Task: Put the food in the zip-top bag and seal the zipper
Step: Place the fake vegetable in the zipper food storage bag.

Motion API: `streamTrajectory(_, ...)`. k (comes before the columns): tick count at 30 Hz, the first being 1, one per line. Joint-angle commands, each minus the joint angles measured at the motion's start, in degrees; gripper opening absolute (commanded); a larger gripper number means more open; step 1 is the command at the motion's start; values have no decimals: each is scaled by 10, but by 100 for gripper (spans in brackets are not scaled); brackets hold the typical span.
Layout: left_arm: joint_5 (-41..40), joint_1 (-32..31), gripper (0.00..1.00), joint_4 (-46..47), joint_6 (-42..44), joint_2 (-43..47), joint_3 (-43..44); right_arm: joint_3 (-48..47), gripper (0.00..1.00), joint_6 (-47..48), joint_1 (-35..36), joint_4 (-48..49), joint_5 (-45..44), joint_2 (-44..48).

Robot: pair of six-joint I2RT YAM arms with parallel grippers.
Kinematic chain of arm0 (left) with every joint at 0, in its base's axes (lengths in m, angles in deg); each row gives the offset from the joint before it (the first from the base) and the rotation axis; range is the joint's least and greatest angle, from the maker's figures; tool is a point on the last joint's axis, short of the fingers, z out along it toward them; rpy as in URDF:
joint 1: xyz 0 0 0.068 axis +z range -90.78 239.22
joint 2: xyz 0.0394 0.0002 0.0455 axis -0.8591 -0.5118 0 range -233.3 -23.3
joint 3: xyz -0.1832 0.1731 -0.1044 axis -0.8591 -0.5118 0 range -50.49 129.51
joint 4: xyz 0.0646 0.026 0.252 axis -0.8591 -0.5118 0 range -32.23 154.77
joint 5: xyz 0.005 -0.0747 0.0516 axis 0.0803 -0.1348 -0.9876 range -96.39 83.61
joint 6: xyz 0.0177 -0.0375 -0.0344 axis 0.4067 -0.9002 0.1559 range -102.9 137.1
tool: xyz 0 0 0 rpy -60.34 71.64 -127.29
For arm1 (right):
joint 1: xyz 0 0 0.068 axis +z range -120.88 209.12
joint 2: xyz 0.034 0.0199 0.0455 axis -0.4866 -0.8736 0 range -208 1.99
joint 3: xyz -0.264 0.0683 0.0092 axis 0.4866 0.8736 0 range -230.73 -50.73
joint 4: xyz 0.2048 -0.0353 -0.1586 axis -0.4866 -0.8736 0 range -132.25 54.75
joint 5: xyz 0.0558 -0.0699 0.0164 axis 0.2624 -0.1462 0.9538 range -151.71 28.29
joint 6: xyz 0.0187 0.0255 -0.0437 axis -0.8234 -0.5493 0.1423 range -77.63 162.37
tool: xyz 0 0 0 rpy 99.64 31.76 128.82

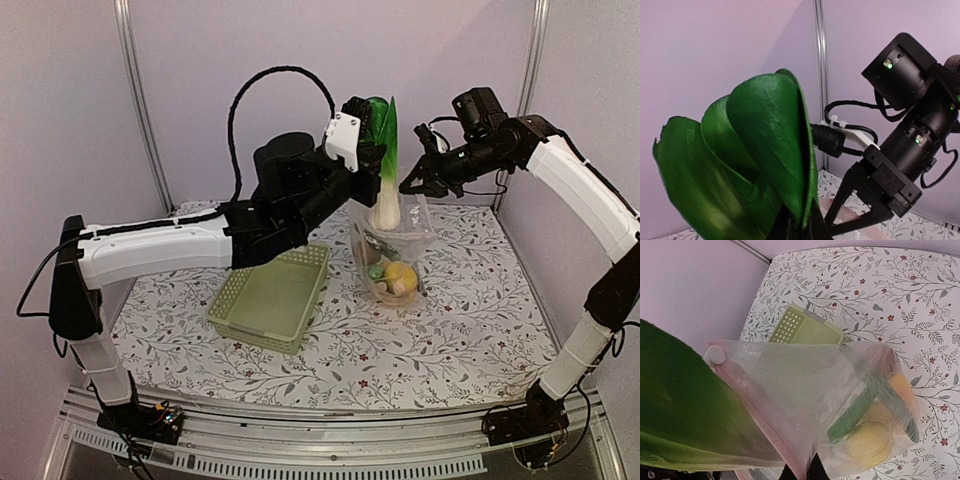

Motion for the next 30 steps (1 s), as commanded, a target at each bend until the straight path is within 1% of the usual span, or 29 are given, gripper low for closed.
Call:
streamTrajectory(1,-25,-8,0,59,-8,-2,-33,-9,0,-31,-4,28,43,17)
streamTrajectory(2,-33,-7,1,61,-13,-4,-38,-8,0,-36,-4,32,46,19)
streamTrajectory(5,-54,-8,8,57,-36,-4,-49,-8,1,-47,-4,41,60,19)
streamTrajectory(6,-55,-7,12,53,-37,-3,-51,-8,0,-50,-4,44,63,19)
streamTrajectory(7,-54,-7,18,47,-37,-3,-53,-7,0,-53,-4,46,66,18)
streamTrajectory(8,-54,-8,23,40,-54,-4,-54,-6,0,-54,-4,49,69,18)
streamTrajectory(10,-54,-6,28,20,-70,-6,-54,-5,0,-59,-4,54,73,18)
streamTrajectory(11,-52,-6,33,14,-79,-5,-56,-4,0,-61,-4,56,73,18)
streamTrajectory(13,-45,-7,48,2,-83,0,-59,-2,0,-61,-6,57,69,18)
streamTrajectory(14,-46,-7,52,-6,-83,3,-55,-1,0,-62,-8,57,66,18)
streamTrajectory(17,-55,-8,61,-26,-88,26,-39,14,0,-61,-13,62,62,23)
streamTrajectory(20,-56,-8,66,-34,-82,50,-28,36,0,-56,-15,69,53,26)
streamTrajectory(24,-59,-8,73,-81,-77,75,-17,51,0,-52,-15,84,36,30)
streamTrajectory(27,-92,-7,76,-168,-108,89,-6,54,0,-56,-16,98,28,30)
streamTrajectory(30,-94,-5,77,-250,-149,101,-11,66,0,-63,-16,117,28,31)
